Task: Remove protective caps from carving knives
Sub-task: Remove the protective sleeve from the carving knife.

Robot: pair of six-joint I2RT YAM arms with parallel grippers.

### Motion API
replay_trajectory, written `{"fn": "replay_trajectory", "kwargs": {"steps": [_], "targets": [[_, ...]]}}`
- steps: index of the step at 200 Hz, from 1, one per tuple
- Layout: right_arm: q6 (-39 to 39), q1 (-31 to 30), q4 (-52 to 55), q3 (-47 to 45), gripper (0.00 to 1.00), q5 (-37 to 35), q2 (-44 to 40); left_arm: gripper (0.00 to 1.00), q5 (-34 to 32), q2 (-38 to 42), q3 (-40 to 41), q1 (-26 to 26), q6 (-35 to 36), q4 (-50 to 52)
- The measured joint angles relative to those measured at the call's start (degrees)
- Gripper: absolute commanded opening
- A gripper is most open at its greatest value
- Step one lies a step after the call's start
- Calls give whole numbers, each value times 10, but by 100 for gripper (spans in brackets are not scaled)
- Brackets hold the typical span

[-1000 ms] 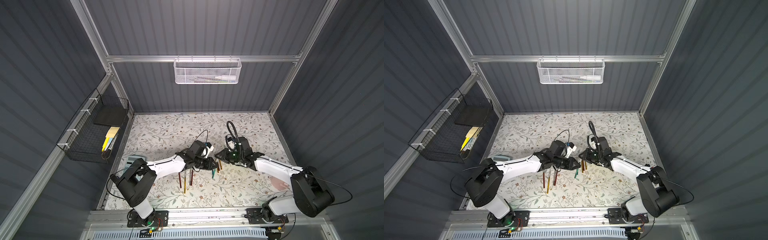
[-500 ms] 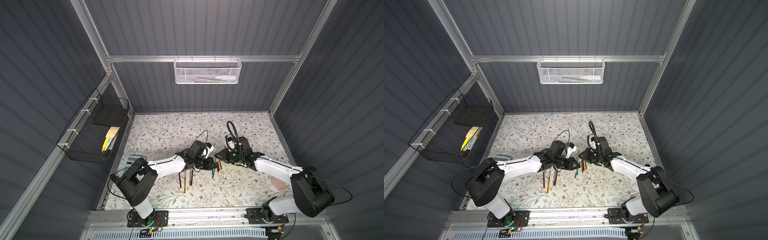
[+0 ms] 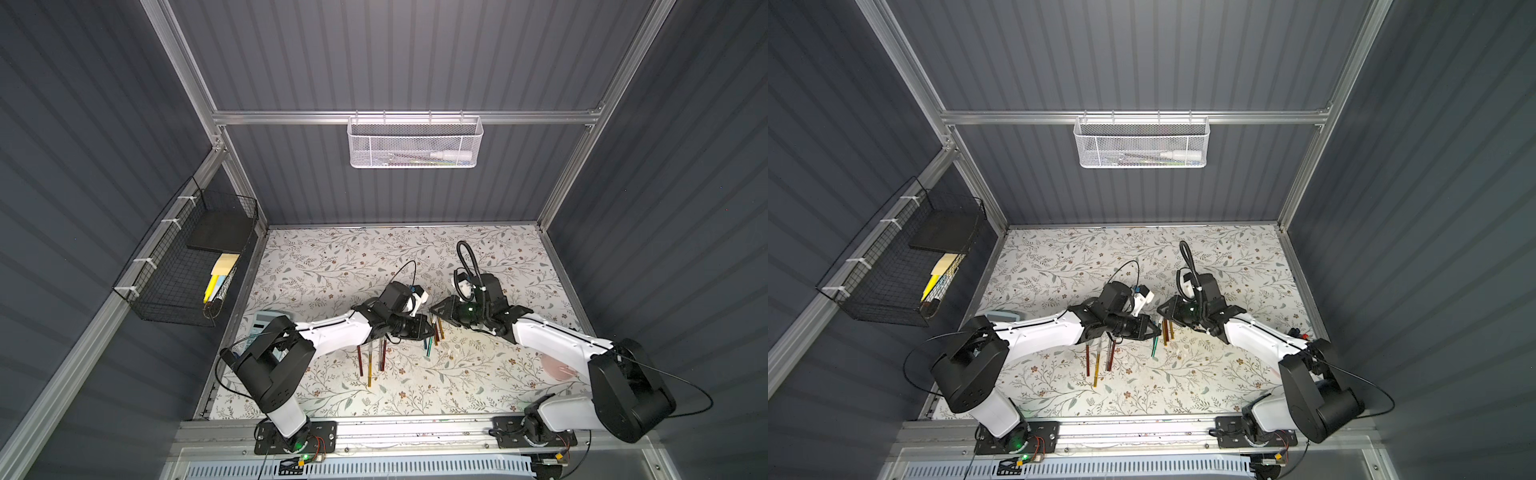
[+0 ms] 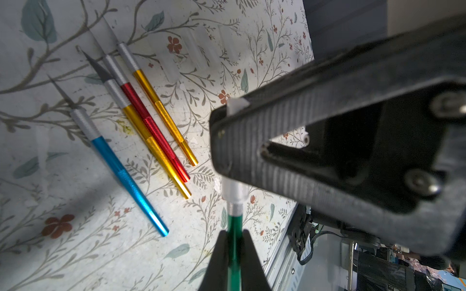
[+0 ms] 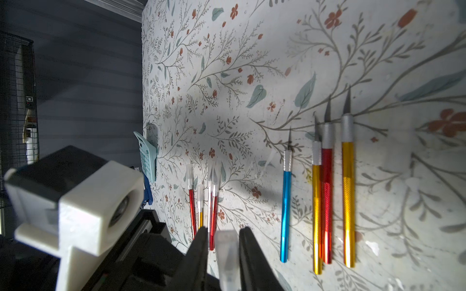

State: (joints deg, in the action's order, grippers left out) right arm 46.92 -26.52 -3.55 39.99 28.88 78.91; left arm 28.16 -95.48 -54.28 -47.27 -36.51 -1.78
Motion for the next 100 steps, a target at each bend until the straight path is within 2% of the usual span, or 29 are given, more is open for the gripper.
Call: {"fn": "replay_trajectory", "kwargs": {"steps": [44,100], "targets": [[-6,1,13,0,13,-9,-3,5,0,0,0,0,0,0],[-6,-1,37,0,10,-29,-25,5,-3,7,0,-3,3,2]]}}
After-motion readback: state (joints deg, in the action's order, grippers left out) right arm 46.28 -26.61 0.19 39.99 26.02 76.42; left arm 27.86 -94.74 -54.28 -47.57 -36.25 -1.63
